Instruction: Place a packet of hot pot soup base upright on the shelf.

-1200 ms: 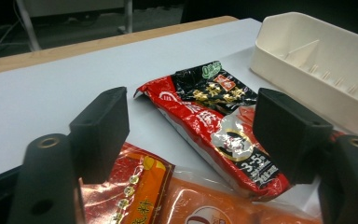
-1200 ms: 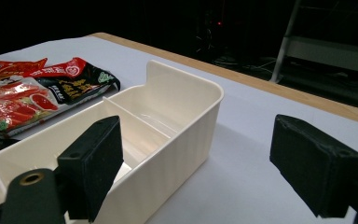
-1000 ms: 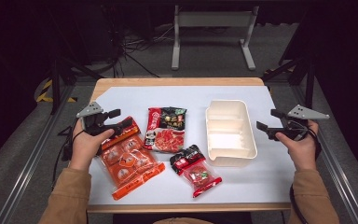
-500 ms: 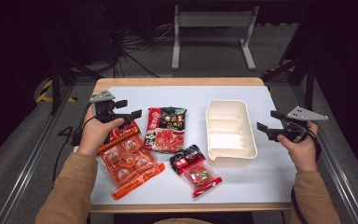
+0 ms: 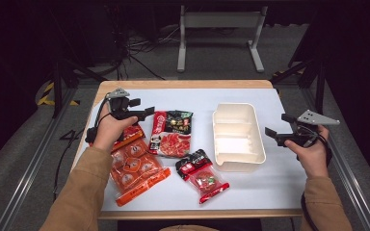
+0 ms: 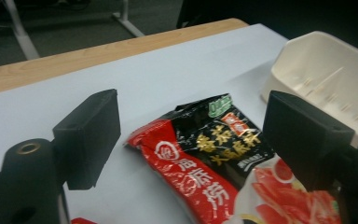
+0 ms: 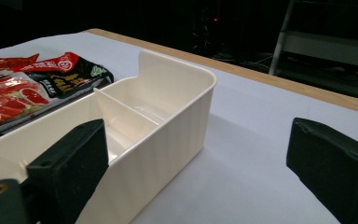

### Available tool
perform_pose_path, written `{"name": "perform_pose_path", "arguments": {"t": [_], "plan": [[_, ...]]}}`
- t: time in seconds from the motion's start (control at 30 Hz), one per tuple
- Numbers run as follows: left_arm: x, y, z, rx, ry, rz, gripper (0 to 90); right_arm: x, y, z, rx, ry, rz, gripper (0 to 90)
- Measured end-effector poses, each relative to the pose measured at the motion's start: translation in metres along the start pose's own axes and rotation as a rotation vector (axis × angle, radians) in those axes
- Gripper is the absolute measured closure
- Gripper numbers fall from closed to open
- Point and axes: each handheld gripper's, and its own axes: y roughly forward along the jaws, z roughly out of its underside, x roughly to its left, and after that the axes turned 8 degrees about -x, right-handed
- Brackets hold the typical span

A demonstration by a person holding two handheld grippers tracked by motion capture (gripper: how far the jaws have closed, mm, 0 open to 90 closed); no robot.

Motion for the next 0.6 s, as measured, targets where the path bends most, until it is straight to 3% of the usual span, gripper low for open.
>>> {"name": "perform_pose_path", "arguments": {"t": [0.17,0.33,0.5,0.6], "plan": [[0.005,0.011,0.004,0.009,-0.025,-0.015,30.2,-0.001,0.000,0.000,-0.019,0.022,-0.024,10.1],[0.009,0.027,0.010,0.032,-0.029,-0.014,34.8,-0.004,-0.003,0.000,-0.038,0.005,-0.039,19.7],[0.011,0.038,0.012,0.033,-0.075,0.005,39.5,-0.005,-0.005,0.000,-0.048,0.003,-0.042,24.6],[0.011,0.044,0.013,0.043,-0.055,-0.007,39.2,-0.004,-0.005,0.002,-0.024,0.012,-0.053,29.2]]}}
